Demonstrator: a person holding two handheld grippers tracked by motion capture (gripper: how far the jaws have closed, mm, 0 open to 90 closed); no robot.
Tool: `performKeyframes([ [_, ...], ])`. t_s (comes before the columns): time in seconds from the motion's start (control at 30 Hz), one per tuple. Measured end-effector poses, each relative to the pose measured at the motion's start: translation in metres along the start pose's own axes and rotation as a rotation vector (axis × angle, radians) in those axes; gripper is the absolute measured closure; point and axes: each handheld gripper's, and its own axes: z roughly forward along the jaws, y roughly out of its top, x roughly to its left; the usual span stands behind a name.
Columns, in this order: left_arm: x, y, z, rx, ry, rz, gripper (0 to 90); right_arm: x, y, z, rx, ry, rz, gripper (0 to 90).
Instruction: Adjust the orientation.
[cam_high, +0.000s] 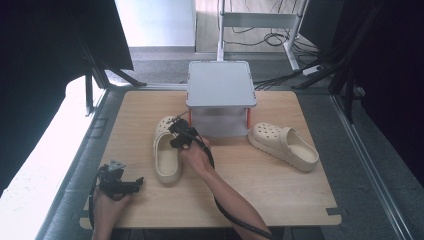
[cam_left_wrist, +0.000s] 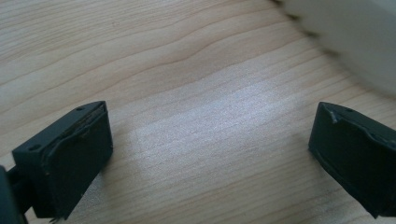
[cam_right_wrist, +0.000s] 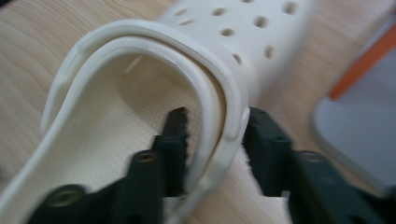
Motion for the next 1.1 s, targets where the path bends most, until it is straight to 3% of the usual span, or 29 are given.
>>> performKeyframes([
  [0.07,0.000,0.000,0.000,0.000,0.000,0.001,0.0,-0.008,0.000,-0.003,0.007,0.001,-0.001,75.9],
  [0.13,0.000,0.000,0.000,0.000,0.000,0.000,0.0,-0.014,-0.001,-0.005,0.008,0.038,0.000,77.0],
  [0.37,0.000,0.000,0.000,0.000,-0.001,0.000,0.0,-0.016,-0.004,-0.027,0.003,0.080,-0.084,77.2],
  [0.5,0.000,0.000,0.000,0.000,0.000,0.002,0.0,-0.018,-0.012,-0.044,-0.013,0.140,-0.092,77.3],
  [0.73,0.000,0.000,0.000,-0.002,0.002,0.003,0.0,-0.017,-0.038,-0.078,-0.032,0.182,-0.128,77.3],
  [0.77,0.000,0.000,0.000,-0.002,0.002,0.003,0.0,-0.017,-0.047,-0.087,-0.034,0.191,-0.133,77.3],
  [1.1,0.000,0.000,0.000,-0.001,0.001,0.000,0.0,-0.017,-0.091,-0.118,-0.057,0.217,-0.158,77.3],
])
